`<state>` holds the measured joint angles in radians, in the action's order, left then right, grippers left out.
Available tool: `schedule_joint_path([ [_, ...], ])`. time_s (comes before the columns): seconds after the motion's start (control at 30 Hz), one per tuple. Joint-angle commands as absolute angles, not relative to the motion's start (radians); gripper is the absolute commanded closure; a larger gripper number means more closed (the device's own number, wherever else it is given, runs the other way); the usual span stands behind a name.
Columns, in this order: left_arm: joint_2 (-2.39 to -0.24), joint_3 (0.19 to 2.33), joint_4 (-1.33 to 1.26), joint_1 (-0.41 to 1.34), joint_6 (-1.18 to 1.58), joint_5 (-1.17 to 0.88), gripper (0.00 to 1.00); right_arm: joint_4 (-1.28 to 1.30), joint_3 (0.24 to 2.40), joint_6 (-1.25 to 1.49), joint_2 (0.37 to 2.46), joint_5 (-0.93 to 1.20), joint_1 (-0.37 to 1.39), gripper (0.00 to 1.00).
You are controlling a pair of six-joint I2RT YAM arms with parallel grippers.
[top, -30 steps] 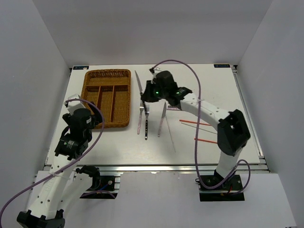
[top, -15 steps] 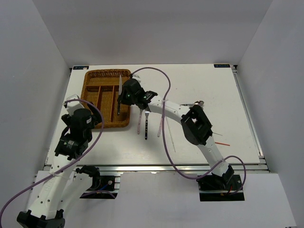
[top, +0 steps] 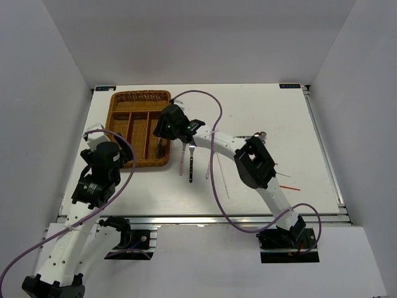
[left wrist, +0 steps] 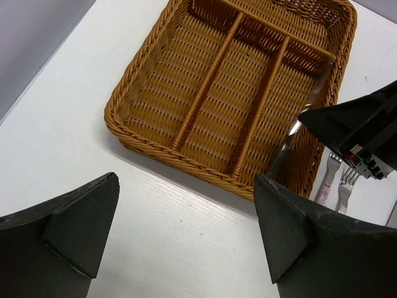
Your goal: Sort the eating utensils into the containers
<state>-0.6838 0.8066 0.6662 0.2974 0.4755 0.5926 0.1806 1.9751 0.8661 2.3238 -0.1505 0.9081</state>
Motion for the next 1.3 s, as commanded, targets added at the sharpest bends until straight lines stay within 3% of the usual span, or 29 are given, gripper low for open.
schedule_joint_path([
  [0.0,-0.678,0.810,0.667,0.295,0.477,0.595,0.02,0.159,2.008,0.825,2.235,-0.132,0.916,0.53],
  [0.07,-0.675,0.808,0.667,0.296,0.477,0.595,0.02,0.170,1.996,0.799,2.195,-0.133,0.916,0.52],
  [0.2,-0.675,0.808,0.666,0.296,0.477,0.592,0.02,0.158,1.890,0.788,2.096,-0.144,0.916,0.11],
  [0.43,-0.676,0.807,0.666,0.296,0.476,0.591,0.02,0.241,1.632,0.791,1.872,-0.441,0.911,0.11],
  [0.63,-0.681,0.807,0.663,0.296,0.474,0.580,0.02,0.480,1.525,0.868,1.789,-0.651,0.911,0.11],
  [0.9,-0.675,0.805,0.661,0.295,0.474,0.580,0.02,0.679,1.479,0.997,1.858,-0.667,0.919,0.15],
  [1.0,-0.676,0.805,0.660,0.295,0.474,0.575,0.02,0.670,1.477,0.985,1.902,-0.644,0.919,0.25],
  [1.27,-0.676,0.804,0.658,0.296,0.474,0.571,0.02,0.641,1.450,0.988,1.991,-0.623,0.920,0.30],
])
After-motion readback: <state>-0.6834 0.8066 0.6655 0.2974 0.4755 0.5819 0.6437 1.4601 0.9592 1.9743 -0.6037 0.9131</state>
